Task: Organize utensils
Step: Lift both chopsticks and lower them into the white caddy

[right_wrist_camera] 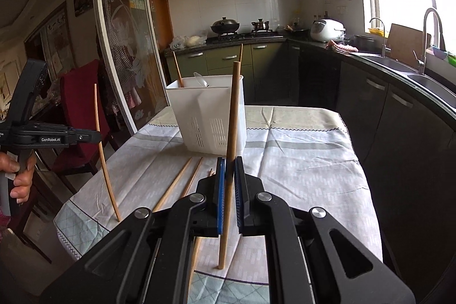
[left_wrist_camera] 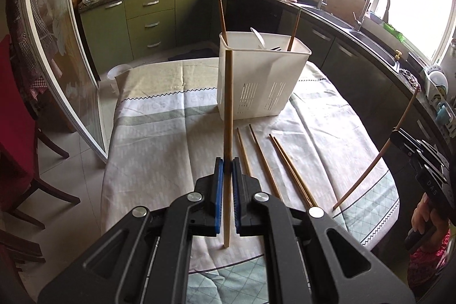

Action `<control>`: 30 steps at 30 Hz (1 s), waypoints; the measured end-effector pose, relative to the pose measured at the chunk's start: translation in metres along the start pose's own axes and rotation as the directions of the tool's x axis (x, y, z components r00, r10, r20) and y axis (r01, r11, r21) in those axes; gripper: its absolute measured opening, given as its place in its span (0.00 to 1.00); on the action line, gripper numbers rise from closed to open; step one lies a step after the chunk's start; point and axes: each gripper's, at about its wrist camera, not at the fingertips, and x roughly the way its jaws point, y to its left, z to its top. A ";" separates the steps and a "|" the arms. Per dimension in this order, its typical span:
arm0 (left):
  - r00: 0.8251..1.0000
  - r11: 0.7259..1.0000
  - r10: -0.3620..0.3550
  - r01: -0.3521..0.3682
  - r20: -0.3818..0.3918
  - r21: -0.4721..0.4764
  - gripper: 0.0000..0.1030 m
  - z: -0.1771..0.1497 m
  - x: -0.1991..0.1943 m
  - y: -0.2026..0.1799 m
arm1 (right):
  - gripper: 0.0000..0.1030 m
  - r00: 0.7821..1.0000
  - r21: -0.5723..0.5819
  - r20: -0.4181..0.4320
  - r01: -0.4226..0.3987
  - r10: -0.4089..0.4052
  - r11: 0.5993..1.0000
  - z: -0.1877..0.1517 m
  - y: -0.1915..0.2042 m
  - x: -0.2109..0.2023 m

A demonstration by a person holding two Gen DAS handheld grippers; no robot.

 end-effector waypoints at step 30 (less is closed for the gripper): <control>0.966 0.995 -0.039 0.013 0.255 0.103 0.06 0.144 -0.082 -0.052 | 0.07 0.967 -0.003 0.226 -0.118 0.116 0.993 0.192 0.008 0.009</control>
